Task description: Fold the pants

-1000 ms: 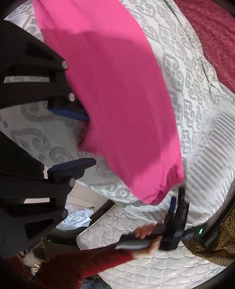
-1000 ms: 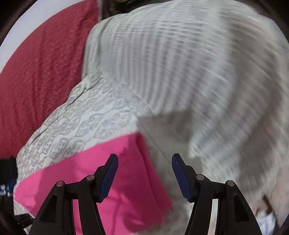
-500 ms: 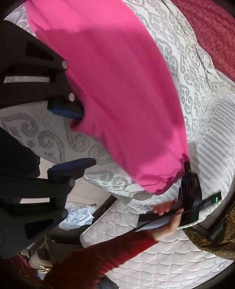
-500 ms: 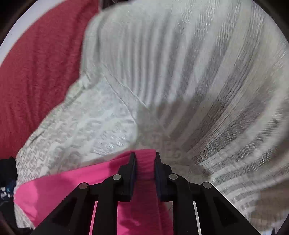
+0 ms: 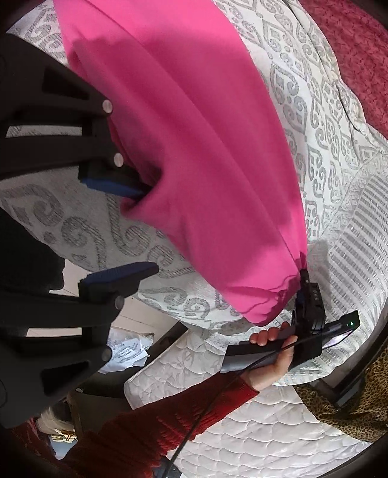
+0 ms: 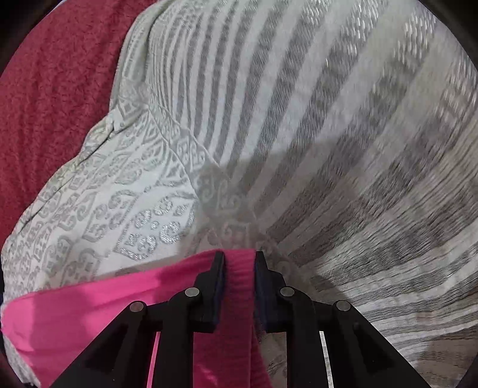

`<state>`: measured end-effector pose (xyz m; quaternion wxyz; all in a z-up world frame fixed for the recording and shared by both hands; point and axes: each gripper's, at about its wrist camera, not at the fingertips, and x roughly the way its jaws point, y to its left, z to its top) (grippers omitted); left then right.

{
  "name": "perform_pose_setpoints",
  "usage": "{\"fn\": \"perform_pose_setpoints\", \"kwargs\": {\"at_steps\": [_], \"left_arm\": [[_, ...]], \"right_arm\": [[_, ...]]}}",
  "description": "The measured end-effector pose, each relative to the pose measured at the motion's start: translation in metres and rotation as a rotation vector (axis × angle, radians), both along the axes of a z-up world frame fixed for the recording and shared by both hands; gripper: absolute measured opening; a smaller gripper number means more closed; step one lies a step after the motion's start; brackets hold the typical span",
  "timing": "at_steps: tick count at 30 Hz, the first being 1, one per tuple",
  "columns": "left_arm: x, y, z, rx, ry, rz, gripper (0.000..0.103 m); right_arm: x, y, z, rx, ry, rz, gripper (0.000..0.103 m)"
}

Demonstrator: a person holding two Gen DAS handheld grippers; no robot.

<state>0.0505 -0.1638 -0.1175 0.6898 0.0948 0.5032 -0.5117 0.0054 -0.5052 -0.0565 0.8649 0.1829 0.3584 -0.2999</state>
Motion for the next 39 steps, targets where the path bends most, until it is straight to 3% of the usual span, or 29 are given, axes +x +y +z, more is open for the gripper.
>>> {"fn": "perform_pose_setpoints", "kwargs": {"at_steps": [2, 3, 4, 6, 9, 12, 16, 20, 22, 23, 24, 27, 30, 34, 36, 38, 39], "left_arm": [[-0.001, -0.003, -0.001, 0.004, -0.014, -0.007, 0.044], [-0.002, -0.005, -0.001, 0.002, -0.018, -0.016, 0.04], [-0.003, -0.007, -0.002, -0.001, -0.014, -0.031, 0.021], [-0.007, -0.01, -0.005, 0.025, -0.048, -0.04, 0.011], [-0.011, -0.007, -0.004, 0.02, -0.063, -0.037, 0.007], [-0.016, -0.003, -0.002, 0.016, -0.073, -0.043, 0.007], [-0.018, -0.003, -0.003, 0.026, -0.082, -0.04, 0.007], [-0.018, -0.004, -0.003, 0.025, -0.074, -0.022, 0.007], [-0.018, -0.006, -0.003, 0.026, -0.07, -0.016, 0.007], [-0.019, -0.006, -0.002, 0.025, -0.073, -0.015, 0.007], [-0.019, -0.006, -0.002, 0.022, -0.072, -0.017, 0.007], [-0.021, -0.004, 0.0, -0.007, -0.056, -0.025, 0.007], [-0.026, -0.007, -0.007, -0.019, -0.004, -0.048, 0.007], [-0.042, -0.009, -0.008, -0.015, -0.063, -0.062, 0.01], [-0.04, -0.002, -0.006, -0.011, -0.029, -0.058, 0.011], [-0.038, 0.01, -0.003, -0.001, -0.006, -0.041, 0.011], [-0.035, 0.022, 0.0, 0.0, -0.006, -0.017, 0.018]], "right_arm": [[-0.001, 0.0, -0.001, 0.001, -0.003, 0.009, 0.021], [-0.002, 0.004, 0.0, -0.007, 0.019, 0.035, 0.032], [0.0, 0.005, 0.003, -0.018, 0.045, 0.041, 0.037], [-0.012, 0.016, 0.011, -0.069, 0.082, 0.033, 0.051], [-0.063, 0.028, 0.029, -0.083, -0.014, 0.002, 0.064], [-0.11, 0.03, 0.026, 0.026, -0.119, -0.026, 0.064], [-0.152, 0.037, -0.002, 0.232, -0.217, -0.057, 0.064], [-0.142, 0.045, -0.025, 0.38, -0.282, -0.011, 0.064], [-0.124, 0.047, -0.031, 0.415, -0.271, 0.0, 0.056], [-0.118, 0.049, -0.03, 0.392, -0.267, -0.006, 0.011], [-0.113, 0.049, -0.028, 0.37, -0.246, -0.023, 0.006], [-0.125, 0.046, -0.021, 0.367, -0.298, -0.063, 0.006], [-0.129, 0.037, -0.029, 0.252, -0.172, -0.108, 0.008], [-0.15, 0.029, -0.036, 0.342, -0.248, -0.108, 0.018], [-0.154, 0.04, -0.024, 0.243, -0.182, -0.151, 0.041], [-0.16, 0.061, -0.007, 0.068, -0.138, -0.185, 0.043], [-0.164, 0.074, 0.004, -0.037, -0.139, -0.195, 0.043]]}}
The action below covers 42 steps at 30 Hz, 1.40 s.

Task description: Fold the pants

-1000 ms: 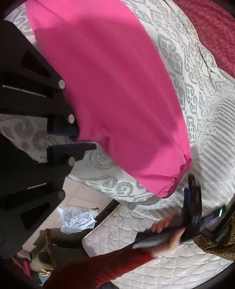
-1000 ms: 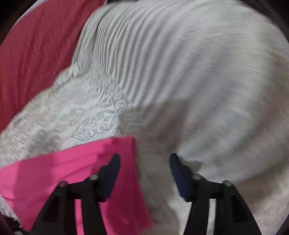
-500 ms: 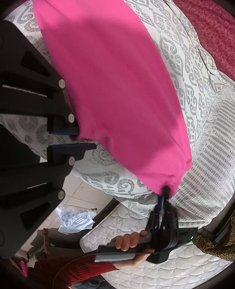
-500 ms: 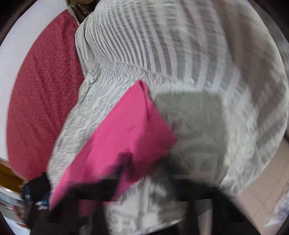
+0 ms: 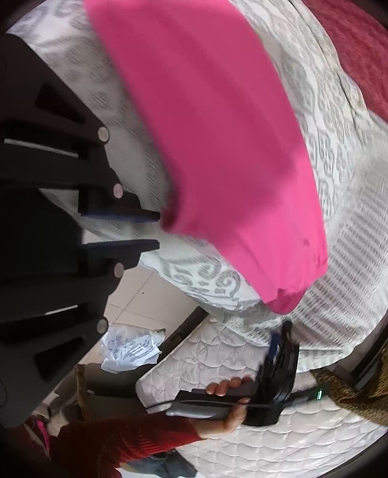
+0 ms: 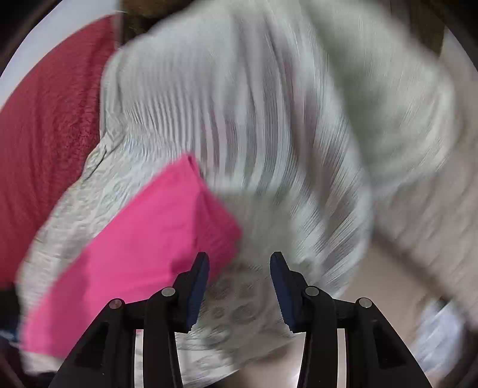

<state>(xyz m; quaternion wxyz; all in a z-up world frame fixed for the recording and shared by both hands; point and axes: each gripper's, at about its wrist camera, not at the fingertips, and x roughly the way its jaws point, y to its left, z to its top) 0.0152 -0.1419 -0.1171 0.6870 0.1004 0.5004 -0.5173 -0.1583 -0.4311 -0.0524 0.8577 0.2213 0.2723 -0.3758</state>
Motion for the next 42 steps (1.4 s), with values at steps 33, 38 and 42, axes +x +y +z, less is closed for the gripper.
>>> {"fn": "perform_pose_setpoints", "kwargs": {"at_steps": [33, 38, 42], "left_arm": [[0.144, 0.466, -0.03, -0.137, 0.062, 1.157, 0.056], [0.166, 0.472, -0.049, -0.197, 0.119, 1.175, 0.056], [0.18, 0.476, -0.051, -0.227, 0.12, 1.181, 0.056]], "right_arm": [[0.229, 0.452, -0.021, -0.189, 0.206, 1.022, 0.018], [0.247, 0.483, -0.031, -0.244, 0.229, 1.073, 0.018], [0.26, 0.492, -0.037, -0.238, 0.248, 1.068, 0.018]]}}
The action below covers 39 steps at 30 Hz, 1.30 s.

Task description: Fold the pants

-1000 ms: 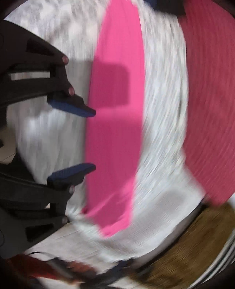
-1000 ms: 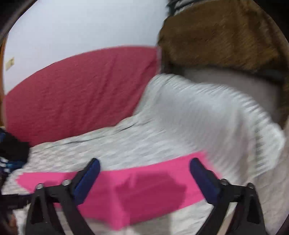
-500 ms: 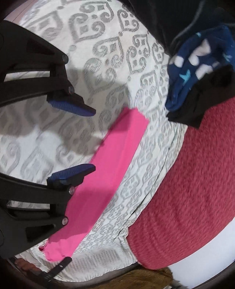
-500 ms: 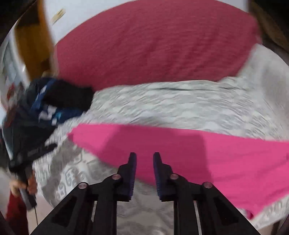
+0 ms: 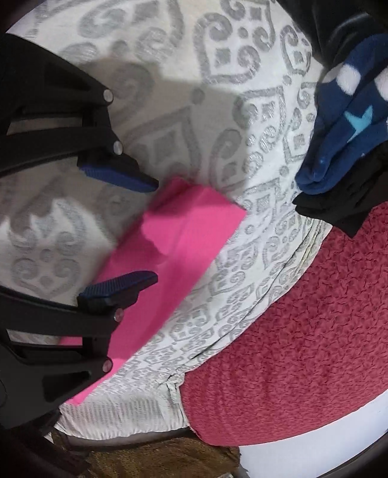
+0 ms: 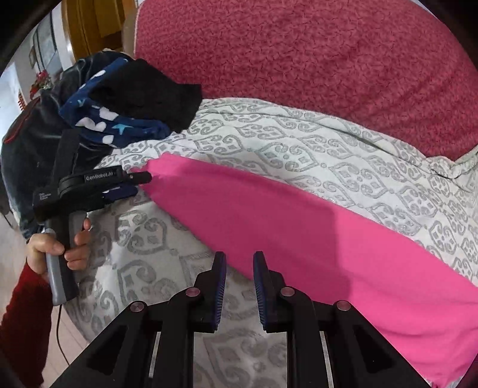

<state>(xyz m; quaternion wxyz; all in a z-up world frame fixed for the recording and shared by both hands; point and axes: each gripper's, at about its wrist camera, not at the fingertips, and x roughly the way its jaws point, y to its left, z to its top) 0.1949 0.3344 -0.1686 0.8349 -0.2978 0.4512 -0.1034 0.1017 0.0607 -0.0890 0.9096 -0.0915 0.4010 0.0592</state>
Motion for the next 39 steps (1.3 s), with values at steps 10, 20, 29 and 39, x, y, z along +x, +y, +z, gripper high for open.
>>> {"fn": "perform_pose_setpoints", "kwargs": {"at_steps": [10, 20, 29, 39], "left_arm": [[0.017, 0.005, -0.011, -0.004, 0.01, 0.012, 0.011], [0.011, -0.014, 0.012, 0.146, -0.054, -0.014, 0.011], [0.0, -0.049, 0.049, 0.293, -0.161, -0.077, 0.011], [-0.024, -0.128, 0.092, 0.284, -0.273, -0.268, 0.011]], "right_arm": [[0.027, 0.009, -0.03, -0.02, 0.109, 0.005, 0.019], [0.059, -0.019, -0.055, 0.164, 0.237, -0.077, 0.018], [0.048, -0.041, -0.039, 0.271, 0.208, -0.086, 0.019], [0.01, -0.123, -0.004, 0.361, 0.097, -0.216, 0.019]]}}
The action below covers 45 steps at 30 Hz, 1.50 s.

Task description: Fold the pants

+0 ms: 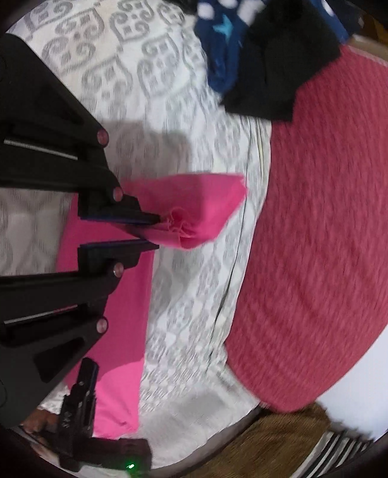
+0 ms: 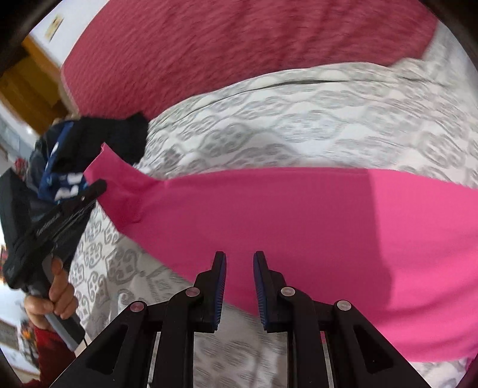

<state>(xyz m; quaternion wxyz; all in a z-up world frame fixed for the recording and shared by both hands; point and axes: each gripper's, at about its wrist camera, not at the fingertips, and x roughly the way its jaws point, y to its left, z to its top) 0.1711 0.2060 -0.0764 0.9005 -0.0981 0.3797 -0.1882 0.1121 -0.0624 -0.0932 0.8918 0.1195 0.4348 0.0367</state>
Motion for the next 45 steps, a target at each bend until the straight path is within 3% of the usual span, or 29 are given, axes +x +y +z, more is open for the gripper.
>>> {"fn": "perform_pose_setpoints", "kwargs": {"at_steps": [6, 10, 13, 17, 27, 34, 35, 36, 38, 43, 45], "left_arm": [[-0.024, -0.069, -0.009, 0.006, 0.036, -0.158, 0.011], [-0.041, -0.116, -0.03, 0.041, 0.099, -0.252, 0.011], [-0.053, -0.14, -0.04, 0.094, 0.114, -0.295, 0.011], [-0.06, -0.148, -0.04, 0.121, 0.114, -0.308, 0.011], [-0.063, -0.152, -0.046, 0.124, 0.119, -0.31, 0.011], [-0.071, -0.169, -0.035, 0.088, 0.092, -0.36, 0.011], [-0.072, -0.17, -0.034, 0.082, 0.091, -0.369, 0.011], [-0.074, -0.172, -0.031, 0.09, 0.084, -0.373, 0.011], [-0.077, -0.172, -0.026, 0.119, 0.062, -0.37, 0.014], [-0.086, -0.144, -0.02, 0.177, -0.002, -0.315, 0.057], [-0.086, -0.124, -0.024, 0.204, -0.012, -0.261, 0.064]], "right_arm": [[-0.012, -0.046, 0.0, 0.136, 0.015, -0.052, 0.021], [-0.011, -0.061, 0.001, 0.154, 0.01, -0.087, 0.027], [-0.004, -0.071, -0.007, 0.237, 0.042, -0.086, 0.029], [0.011, -0.081, -0.021, 0.387, 0.108, -0.075, 0.032], [0.033, -0.083, -0.039, 0.645, 0.167, -0.101, 0.052], [0.056, -0.069, -0.047, 0.607, 0.233, -0.102, 0.051], [0.057, -0.068, -0.046, 0.594, 0.227, -0.104, 0.036], [0.057, -0.067, -0.043, 0.561, 0.213, -0.102, 0.014], [0.054, -0.065, -0.032, 0.467, 0.16, -0.09, 0.009], [0.042, -0.08, -0.004, 0.366, 0.054, -0.117, 0.007], [0.04, -0.09, 0.002, 0.365, 0.036, -0.124, 0.007]]}}
